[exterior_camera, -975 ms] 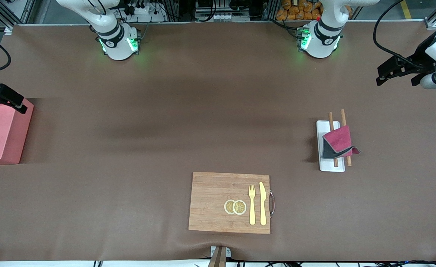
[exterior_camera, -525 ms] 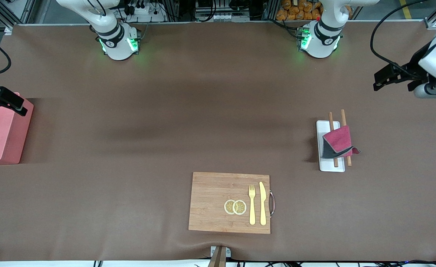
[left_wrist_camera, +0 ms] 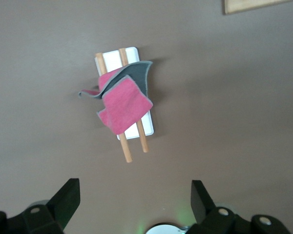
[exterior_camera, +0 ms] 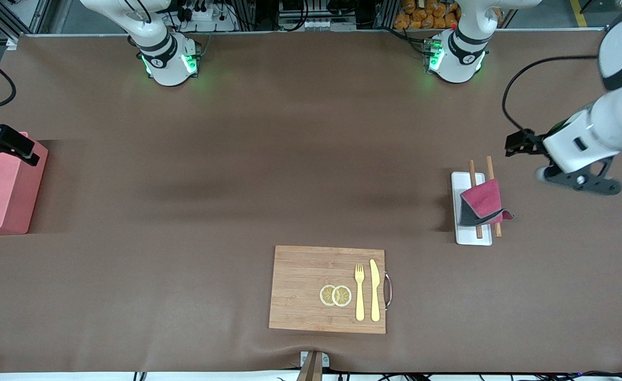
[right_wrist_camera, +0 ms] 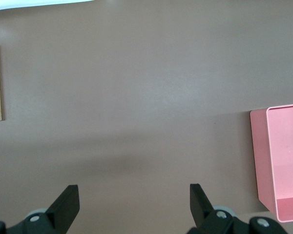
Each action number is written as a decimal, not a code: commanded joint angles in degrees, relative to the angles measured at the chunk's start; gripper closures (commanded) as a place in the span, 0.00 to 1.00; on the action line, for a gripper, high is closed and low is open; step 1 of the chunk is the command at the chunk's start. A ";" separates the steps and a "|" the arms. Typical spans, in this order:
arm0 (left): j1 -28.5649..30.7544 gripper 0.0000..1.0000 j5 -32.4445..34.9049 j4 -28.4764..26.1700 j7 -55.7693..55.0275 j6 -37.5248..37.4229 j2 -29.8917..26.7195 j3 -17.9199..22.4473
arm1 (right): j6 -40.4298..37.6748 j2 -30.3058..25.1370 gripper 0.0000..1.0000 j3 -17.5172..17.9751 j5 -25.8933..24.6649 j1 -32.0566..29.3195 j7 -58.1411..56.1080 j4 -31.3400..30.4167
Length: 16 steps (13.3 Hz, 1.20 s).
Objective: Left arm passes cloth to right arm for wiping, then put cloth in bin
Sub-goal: 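Lower the left gripper and grasp the pink cloth's edge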
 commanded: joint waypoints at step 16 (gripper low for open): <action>-0.90 0.00 0.86 1.89 37.04 21.33 23.70 -0.20 | -0.94 1.19 0.00 0.44 0.79 -1.43 0.72 1.45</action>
